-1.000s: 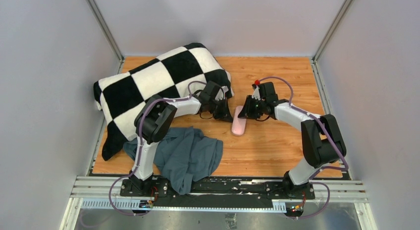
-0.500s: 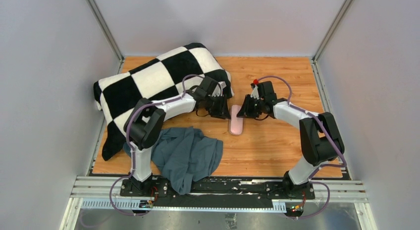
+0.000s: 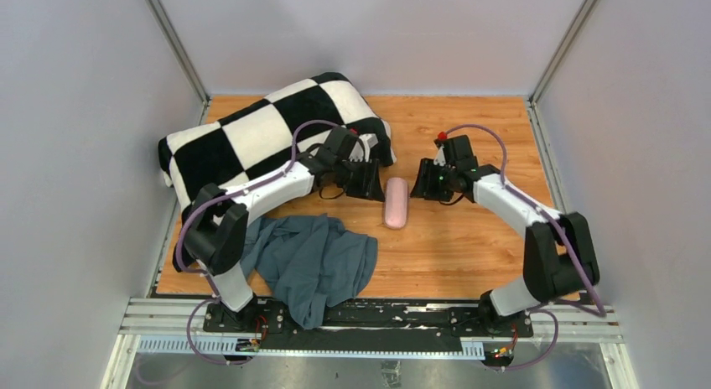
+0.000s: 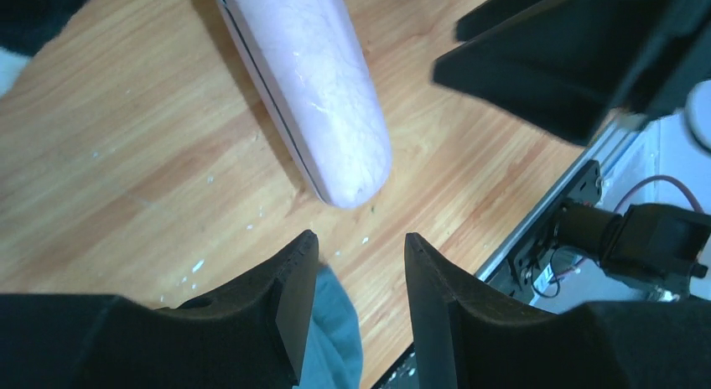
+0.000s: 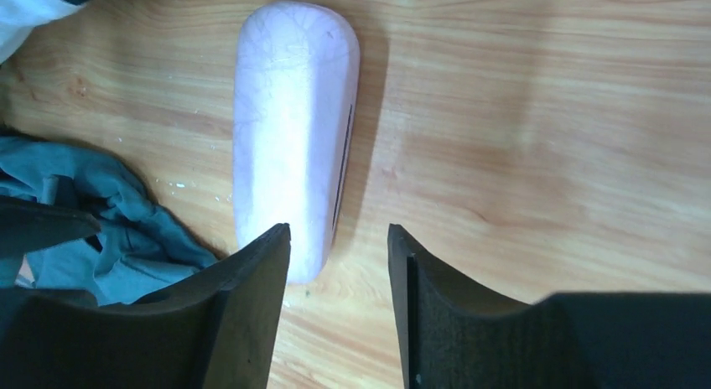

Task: Organize the sunglasses
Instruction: Reset both arms

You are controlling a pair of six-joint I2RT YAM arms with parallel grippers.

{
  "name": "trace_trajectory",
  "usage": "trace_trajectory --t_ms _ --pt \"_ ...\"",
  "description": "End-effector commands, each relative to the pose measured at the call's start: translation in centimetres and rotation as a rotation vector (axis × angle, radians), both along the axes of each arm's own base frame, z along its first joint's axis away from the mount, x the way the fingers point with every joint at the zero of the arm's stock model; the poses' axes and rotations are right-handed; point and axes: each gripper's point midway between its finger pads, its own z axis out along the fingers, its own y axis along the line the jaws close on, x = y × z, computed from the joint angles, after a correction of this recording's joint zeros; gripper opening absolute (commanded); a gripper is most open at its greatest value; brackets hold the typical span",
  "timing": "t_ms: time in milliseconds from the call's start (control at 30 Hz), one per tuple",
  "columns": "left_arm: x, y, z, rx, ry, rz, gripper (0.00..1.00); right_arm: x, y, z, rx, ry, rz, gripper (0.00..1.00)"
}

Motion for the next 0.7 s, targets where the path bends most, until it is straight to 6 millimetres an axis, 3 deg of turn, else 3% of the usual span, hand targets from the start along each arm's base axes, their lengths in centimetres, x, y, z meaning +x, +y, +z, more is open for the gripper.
trace_trajectory --t_ms 0,167,333,433,567,667 --pt "-1.1 2.1 3.2 0.032 -0.096 -0.005 0.48 -1.4 -3.1 4.6 -0.140 -0.106 -0.034 0.56" --pt "-2.0 4.8 7.3 0.049 -0.231 0.029 0.48 -3.0 -8.6 10.2 -0.325 -0.239 -0.176 0.64" --pt "-3.2 8.2 10.6 0.066 -0.368 0.100 0.48 -5.2 -13.6 13.6 -0.467 -0.347 -0.339 0.73" --pt "-3.9 10.8 11.5 0.096 -0.436 0.171 0.49 -6.8 -15.4 14.2 -0.504 -0.376 -0.403 0.73" --pt "-4.4 14.6 11.1 0.155 -0.507 0.308 0.58 -8.6 -17.1 13.1 -0.524 -0.398 -0.477 0.73" --pt "-4.9 16.4 10.8 0.152 -0.545 0.380 0.60 -9.6 -17.5 12.3 -0.498 -0.403 -0.522 0.73"
